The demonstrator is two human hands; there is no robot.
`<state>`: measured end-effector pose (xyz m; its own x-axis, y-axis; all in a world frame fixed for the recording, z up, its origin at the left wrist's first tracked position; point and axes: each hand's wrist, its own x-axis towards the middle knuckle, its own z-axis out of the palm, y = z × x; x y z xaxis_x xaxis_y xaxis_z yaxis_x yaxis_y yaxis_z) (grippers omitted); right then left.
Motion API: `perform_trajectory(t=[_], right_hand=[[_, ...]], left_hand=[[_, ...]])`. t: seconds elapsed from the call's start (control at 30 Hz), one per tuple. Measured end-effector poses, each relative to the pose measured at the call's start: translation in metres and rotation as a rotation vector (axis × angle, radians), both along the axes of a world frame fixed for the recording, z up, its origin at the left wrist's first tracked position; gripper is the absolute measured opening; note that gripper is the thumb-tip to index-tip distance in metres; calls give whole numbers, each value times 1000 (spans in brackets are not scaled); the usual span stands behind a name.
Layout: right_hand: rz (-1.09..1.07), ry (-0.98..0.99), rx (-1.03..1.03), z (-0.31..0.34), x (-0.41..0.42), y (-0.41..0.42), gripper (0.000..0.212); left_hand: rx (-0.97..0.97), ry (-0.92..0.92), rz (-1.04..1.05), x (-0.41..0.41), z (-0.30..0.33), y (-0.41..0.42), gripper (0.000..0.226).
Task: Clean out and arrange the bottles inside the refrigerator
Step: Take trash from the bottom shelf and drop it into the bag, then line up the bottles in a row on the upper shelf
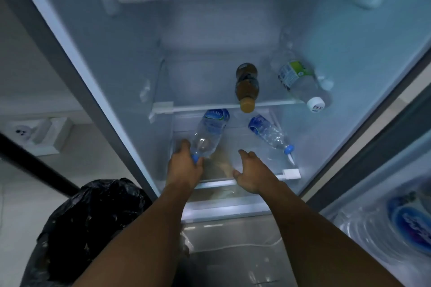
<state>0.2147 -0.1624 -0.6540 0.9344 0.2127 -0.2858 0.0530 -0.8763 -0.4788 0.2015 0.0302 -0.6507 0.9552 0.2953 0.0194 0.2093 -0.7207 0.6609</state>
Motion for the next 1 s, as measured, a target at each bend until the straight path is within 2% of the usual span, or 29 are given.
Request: perform_trajectory(t=[0.13, 0.27, 0.5, 0.73, 1.0], right_hand=[[-57, -25, 56, 28, 6, 10, 64], [-103, -68, 162, 53, 6, 25, 71], [-95, -68, 265, 72, -10, 53, 91], [-187, -143, 399, 71, -20, 67, 111], [-331, -233, 547, 70, -55, 80, 102]], left_hand=[[-17, -283, -37, -1, 32, 5, 38], [-80, -450, -66, -6, 64, 10, 27], [26, -496, -253, -27, 86, 25, 24], [-9, -603, -359, -44, 116, 16, 24], [46, -601, -483, -42, 175, 27, 32]])
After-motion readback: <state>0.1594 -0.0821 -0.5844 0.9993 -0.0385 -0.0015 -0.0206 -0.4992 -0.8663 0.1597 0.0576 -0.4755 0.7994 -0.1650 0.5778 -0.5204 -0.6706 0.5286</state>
